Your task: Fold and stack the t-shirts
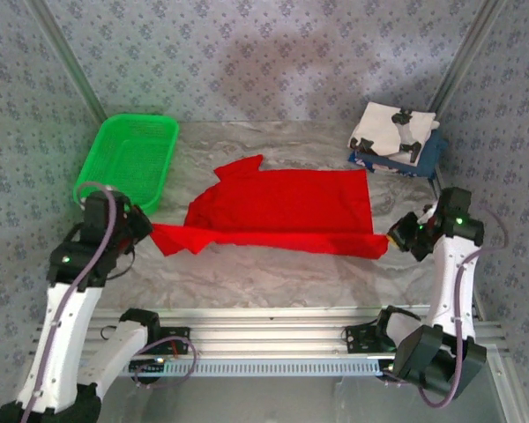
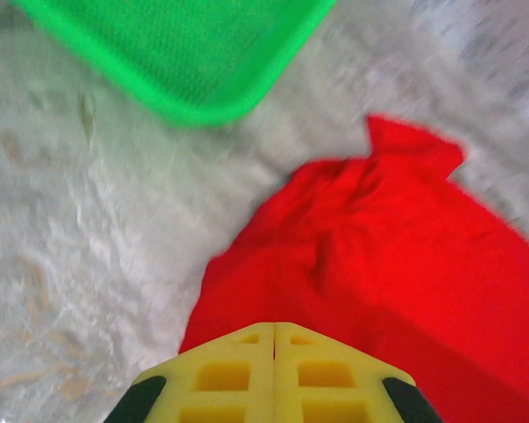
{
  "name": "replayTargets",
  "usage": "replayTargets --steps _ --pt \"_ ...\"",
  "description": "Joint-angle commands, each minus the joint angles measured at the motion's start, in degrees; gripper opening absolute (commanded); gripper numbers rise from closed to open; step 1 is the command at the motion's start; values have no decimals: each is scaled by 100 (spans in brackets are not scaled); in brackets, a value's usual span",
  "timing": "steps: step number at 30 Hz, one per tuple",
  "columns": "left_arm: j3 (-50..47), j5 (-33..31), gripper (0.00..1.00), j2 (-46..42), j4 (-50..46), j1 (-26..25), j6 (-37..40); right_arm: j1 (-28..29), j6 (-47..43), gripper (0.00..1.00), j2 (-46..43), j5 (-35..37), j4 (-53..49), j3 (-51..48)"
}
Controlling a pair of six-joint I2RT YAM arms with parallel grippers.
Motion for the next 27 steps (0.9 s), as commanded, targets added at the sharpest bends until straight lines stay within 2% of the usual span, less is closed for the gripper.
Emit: replayTargets --steps 1,5,12,18,27 --pt "630 -494 2 15 -256 2 310 -31 -53 0 135 80 -225 308" --pt "913 -540 1 33 -513 2 344 -34 -83 0 147 192 -325 213" --pt "775 -608 0 -253 -920 1 341 -42 -192 0 -171 418 -821 137" --pt "444 -197 0 249 -332 -22 884 -80 -217 0 -265 614 -893 118" --pt "-489 -329 0 1096 272 -1102 633 -46 -347 0 -186 819 -925 19"
